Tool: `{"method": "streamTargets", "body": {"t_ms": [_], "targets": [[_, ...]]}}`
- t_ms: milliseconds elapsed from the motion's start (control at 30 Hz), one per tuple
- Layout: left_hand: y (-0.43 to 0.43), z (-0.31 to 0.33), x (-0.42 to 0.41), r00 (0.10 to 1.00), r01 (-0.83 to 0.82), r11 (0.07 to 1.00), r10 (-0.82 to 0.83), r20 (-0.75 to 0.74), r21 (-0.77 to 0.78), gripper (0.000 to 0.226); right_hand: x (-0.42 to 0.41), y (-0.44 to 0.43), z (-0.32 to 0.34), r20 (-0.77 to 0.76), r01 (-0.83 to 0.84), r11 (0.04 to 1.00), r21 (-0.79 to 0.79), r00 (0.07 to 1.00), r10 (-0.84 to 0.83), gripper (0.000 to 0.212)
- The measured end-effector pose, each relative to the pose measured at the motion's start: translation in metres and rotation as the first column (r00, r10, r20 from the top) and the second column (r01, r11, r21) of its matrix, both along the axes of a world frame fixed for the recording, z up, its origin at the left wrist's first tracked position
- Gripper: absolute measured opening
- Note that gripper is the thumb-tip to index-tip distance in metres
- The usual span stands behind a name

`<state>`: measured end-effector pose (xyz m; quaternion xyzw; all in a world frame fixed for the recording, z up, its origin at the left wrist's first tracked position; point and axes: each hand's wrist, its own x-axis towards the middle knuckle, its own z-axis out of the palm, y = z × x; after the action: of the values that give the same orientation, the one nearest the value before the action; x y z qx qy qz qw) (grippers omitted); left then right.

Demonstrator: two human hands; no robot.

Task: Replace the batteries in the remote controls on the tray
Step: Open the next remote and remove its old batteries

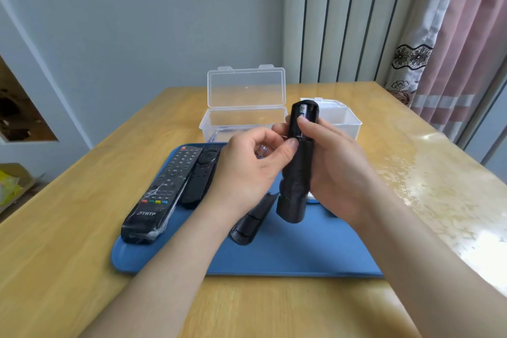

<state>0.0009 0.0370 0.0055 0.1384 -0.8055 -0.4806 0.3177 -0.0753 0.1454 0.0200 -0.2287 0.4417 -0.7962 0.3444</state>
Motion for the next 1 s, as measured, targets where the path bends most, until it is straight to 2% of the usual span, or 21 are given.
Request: {"method": "streamTargets", "body": {"t_ms": [100, 233, 367, 467, 533, 800, 933, 1000], "targets": [[0.000, -0.003, -0.001, 1.000, -0.017, 0.999, 0.017, -0.006, 0.040, 0.035, 0.000, -0.002, -0.001, 0.014, 0.013, 0.998, 0.060, 1.000, -0.014, 0.035], [0.004, -0.003, 0.000, 0.999, -0.043, 0.999, 0.043, -0.025, -0.017, 0.036, -0.001, -0.001, -0.002, -0.047, 0.070, 0.986, 0.151, 0.997, -0.063, 0.024], [0.007, -0.007, -0.002, 0.999, -0.047, 0.998, 0.046, -0.011, -0.039, 0.041, 0.001, 0.000, 0.001, -0.067, 0.127, 0.974, 0.185, 0.991, -0.116, 0.027], [0.007, -0.010, -0.004, 1.000, -0.023, 1.000, 0.023, 0.000, -0.010, 0.046, 0.002, -0.003, 0.000, -0.061, 0.176, 0.957, 0.231, 0.984, -0.166, 0.030], [0.009, -0.011, -0.005, 0.999, 0.032, 0.999, -0.031, -0.006, 0.029, 0.042, 0.001, -0.004, -0.001, -0.045, 0.190, 0.947, 0.260, 0.982, -0.185, 0.028], [0.018, -0.008, -0.004, 0.994, 0.079, 0.996, -0.076, -0.076, 0.036, 0.024, -0.003, 0.004, 0.006, 0.026, 0.031, 0.978, 0.208, 0.999, -0.037, 0.040], [0.021, -0.007, -0.003, 0.998, -0.037, 0.998, 0.034, -0.055, -0.054, 0.022, -0.005, 0.005, 0.004, 0.032, -0.021, 0.980, 0.198, 0.999, 0.014, 0.036], [0.018, -0.008, -0.002, 0.994, -0.108, 0.985, 0.103, -0.038, -0.137, 0.018, -0.004, 0.003, 0.001, 0.017, 0.000, 0.977, 0.215, 1.000, -0.003, 0.025]]}}
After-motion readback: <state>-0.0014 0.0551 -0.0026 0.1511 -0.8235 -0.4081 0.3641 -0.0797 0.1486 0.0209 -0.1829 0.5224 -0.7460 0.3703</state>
